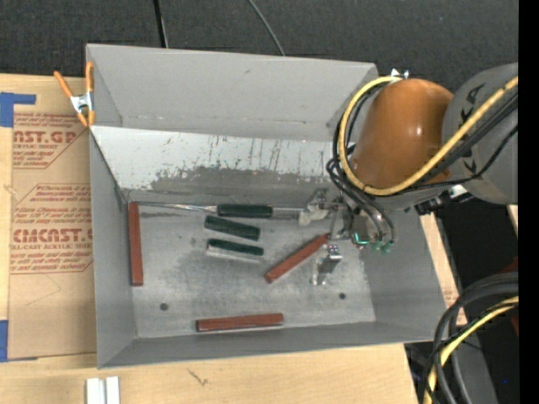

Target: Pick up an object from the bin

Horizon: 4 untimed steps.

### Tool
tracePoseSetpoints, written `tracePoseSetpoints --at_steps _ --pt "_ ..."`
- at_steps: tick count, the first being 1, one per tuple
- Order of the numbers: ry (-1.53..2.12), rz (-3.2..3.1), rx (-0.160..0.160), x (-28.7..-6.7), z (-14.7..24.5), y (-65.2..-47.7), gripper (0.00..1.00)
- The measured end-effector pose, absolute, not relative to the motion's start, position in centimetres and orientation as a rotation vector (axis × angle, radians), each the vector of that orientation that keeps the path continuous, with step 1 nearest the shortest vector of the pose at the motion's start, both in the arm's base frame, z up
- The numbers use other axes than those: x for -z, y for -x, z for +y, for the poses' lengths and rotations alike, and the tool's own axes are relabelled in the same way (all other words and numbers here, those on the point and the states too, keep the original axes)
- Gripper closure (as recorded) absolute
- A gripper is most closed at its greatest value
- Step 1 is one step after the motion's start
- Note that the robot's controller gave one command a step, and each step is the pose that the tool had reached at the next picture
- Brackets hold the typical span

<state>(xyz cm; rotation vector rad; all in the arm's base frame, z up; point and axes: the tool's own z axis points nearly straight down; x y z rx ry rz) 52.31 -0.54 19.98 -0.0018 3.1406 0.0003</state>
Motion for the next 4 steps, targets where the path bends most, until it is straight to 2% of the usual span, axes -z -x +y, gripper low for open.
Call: tracePoseSetpoints --at_steps 1,2,3,4 --pt "0.092 3.132 0.000 -15.4 -1.4 -53.4 0.00" --pt "0.469 3.104 0.000 -10.7 -2.1 -55.0 0.00" --pt "0.525 3.075 -0.001 -7.8 -1.4 -56.7 1.00" --pt "0.524 3.075 -0.001 -7.8 -1.4 -56.7 1.00"
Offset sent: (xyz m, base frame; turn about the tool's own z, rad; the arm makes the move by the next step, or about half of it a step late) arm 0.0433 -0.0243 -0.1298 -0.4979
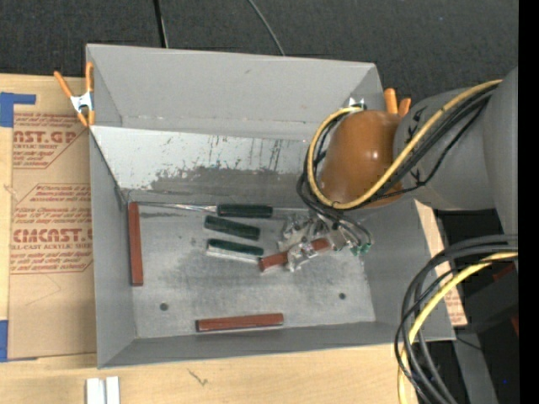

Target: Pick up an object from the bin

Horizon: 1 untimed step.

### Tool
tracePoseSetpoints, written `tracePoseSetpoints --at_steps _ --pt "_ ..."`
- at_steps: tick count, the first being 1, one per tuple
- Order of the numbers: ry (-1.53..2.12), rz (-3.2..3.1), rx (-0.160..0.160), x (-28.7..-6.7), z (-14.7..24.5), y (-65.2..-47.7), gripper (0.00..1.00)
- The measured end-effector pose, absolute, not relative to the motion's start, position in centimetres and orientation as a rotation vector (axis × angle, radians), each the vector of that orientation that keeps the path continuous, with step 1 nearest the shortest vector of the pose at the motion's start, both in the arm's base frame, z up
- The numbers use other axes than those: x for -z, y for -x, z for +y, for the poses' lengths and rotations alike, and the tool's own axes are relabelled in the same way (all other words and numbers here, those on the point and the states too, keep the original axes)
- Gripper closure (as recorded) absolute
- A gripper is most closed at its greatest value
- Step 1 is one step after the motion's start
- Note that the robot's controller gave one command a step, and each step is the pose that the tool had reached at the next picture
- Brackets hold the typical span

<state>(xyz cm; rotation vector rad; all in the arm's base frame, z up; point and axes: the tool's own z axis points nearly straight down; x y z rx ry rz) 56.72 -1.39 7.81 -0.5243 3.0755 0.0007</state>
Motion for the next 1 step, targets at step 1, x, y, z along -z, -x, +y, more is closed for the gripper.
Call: tracePoseSetpoints --at_steps 1 --pt "0.408 3.109 0.001 -22.17 -1.48 -56.80 1.00"
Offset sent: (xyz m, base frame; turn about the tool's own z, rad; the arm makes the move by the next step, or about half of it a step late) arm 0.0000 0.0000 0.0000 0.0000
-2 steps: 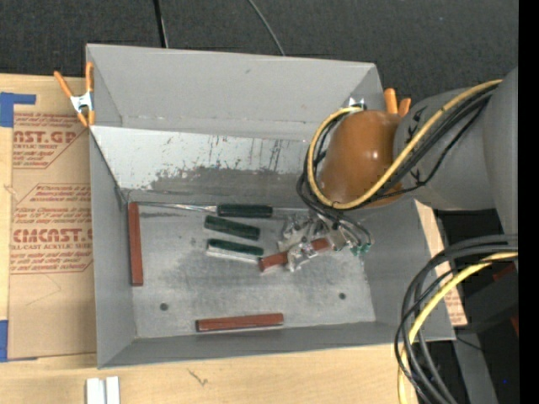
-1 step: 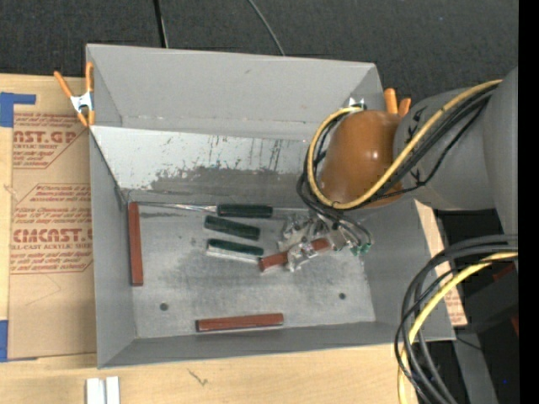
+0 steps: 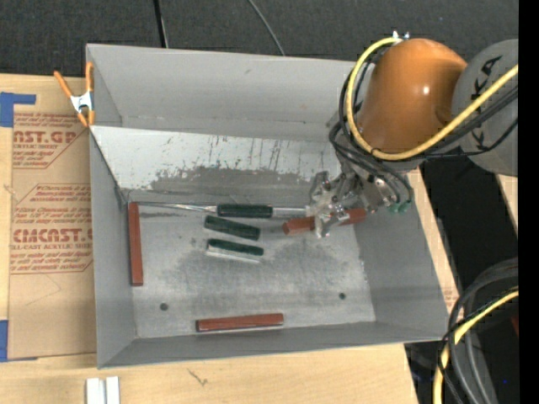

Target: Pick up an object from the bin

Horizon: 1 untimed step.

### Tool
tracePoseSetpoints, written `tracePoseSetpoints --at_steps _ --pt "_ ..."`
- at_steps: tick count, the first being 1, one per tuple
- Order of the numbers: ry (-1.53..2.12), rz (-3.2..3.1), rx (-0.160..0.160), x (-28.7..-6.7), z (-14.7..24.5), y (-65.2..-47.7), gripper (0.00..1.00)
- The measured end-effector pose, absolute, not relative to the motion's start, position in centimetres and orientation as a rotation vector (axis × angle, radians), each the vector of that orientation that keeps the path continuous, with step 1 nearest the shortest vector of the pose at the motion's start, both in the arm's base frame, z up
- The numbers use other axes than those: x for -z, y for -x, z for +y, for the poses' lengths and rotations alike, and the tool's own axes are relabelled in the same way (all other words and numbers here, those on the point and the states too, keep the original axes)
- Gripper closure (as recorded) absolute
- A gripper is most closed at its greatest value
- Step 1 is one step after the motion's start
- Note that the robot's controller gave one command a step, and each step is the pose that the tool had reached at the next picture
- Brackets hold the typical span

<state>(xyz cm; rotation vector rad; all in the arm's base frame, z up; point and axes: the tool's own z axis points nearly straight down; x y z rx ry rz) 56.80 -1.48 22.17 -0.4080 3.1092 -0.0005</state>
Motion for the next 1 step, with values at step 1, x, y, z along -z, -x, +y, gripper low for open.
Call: tracePoseSetpoints --at_steps 1 --pt "0.408 3.111 0.000 -22.08 -1.48 -56.74 1.00"
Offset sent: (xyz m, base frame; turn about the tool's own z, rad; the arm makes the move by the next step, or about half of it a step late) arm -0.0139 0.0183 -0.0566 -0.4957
